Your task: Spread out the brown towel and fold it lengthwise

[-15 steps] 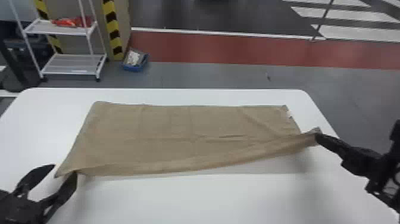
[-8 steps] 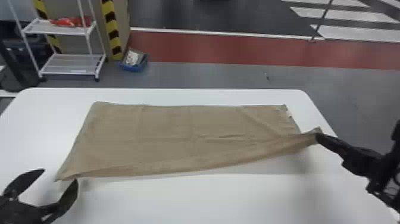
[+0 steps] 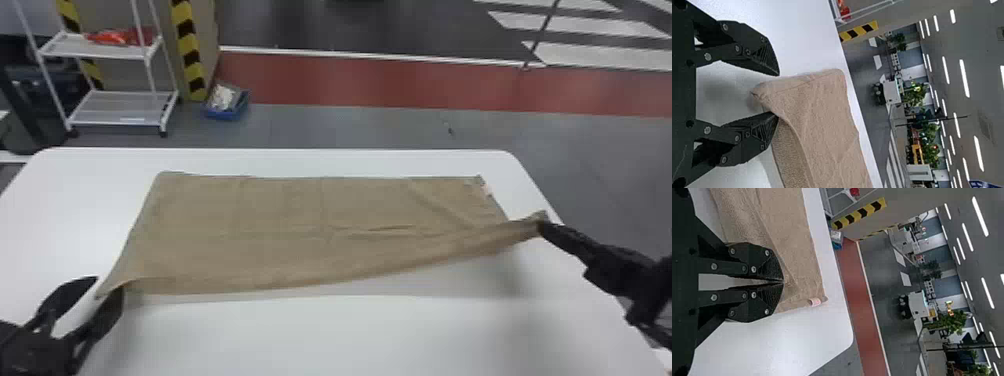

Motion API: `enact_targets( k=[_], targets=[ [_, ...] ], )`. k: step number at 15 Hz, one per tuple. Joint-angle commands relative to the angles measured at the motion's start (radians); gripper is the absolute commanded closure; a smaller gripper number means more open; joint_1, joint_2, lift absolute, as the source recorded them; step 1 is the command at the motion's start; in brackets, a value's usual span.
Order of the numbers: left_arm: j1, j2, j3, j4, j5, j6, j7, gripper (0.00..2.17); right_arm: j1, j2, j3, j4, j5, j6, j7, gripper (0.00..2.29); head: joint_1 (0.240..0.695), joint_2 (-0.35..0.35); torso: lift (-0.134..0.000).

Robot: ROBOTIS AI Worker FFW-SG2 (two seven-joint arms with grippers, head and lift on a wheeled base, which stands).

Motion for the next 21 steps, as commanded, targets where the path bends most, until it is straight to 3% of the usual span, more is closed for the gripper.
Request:
enact_targets(
  k=[1, 8, 15, 21],
  targets=[
    [0.017, -0.003, 0.014, -0.035, 0.003, 0.003, 0.0, 1.97, 0.002, 0.0, -0.015, -0.005, -0.011, 0.0, 0.001, 1.03, 0.695, -0.111, -0.124],
    [0.189, -0.016, 0.086, -0.294, 0.016, 0.049, -0.012, 1.97, 0.004, 0.003, -0.058, -0.025, -0.023, 0.037, 0.026, 1.03, 0.695, -0.113, -0.124],
    [0.199, -0.029, 0.081, -0.336, 0.003, 0.086, -0.004, 1.97, 0.024, 0.009, -0.073, -0.074, -0.029, 0.061, 0.044, 1.03, 0.695, -0.126, -0.124],
    [0.117, -0.041, 0.061, -0.371, -0.021, 0.196, 0.022, 1.97, -0.116, 0.005, -0.045, 0.017, 0.034, 0.074, 0.024, 1.03, 0.695, -0.135, -0.124]
  ],
)
